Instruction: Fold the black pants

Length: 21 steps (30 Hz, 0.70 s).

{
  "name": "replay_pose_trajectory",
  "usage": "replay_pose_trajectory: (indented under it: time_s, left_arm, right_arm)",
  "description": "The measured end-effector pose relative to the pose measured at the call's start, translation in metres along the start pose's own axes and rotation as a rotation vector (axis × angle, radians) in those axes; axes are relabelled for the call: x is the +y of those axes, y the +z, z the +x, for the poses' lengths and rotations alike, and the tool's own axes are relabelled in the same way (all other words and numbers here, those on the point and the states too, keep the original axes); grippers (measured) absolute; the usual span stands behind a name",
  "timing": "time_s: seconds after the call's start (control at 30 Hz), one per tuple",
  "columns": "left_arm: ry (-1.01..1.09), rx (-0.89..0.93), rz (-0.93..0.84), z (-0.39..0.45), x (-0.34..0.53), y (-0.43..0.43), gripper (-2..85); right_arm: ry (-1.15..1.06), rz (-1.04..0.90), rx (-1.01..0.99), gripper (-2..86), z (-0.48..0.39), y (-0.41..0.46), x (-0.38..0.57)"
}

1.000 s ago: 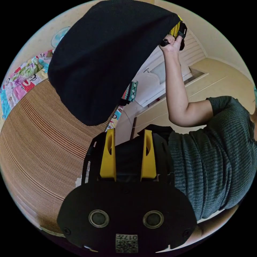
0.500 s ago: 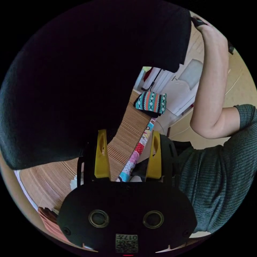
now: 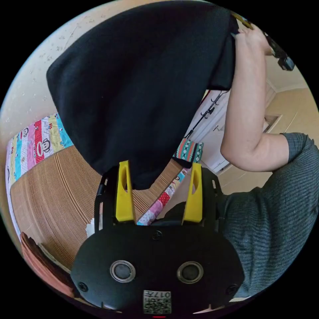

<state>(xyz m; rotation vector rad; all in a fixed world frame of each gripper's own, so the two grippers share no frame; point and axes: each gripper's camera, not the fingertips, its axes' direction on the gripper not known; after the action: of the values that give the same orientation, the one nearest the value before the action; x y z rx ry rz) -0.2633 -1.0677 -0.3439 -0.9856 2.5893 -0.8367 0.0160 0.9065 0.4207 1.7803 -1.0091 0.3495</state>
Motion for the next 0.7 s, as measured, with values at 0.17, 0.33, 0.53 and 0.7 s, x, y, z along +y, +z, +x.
replay_pose_trajectory:
  time_s: [0.17,0.33,0.53,0.7]
  left_arm:
    - [0.159,-0.126,-0.190,0.059,-0.033,0.056,26.5]
    - [0.268,-0.339,-0.191,0.111,-0.070,0.092,21.7]
    - [0.235,-0.408,-0.100,0.090,-0.090,0.068,13.4]
    - [0.125,-0.364,0.026,0.043,-0.102,0.007,11.0]
  right_arm:
    - [0.008,-0.008,0.061,1.1,-0.040,0.005,-0.012]
    - [-0.040,0.011,0.182,1.1,-0.072,0.012,-0.020]
    - [-0.155,-0.015,0.196,1.0,-0.076,0.017,-0.030]
    - [-0.191,-0.055,0.223,1.1,-0.063,0.021,-0.039]
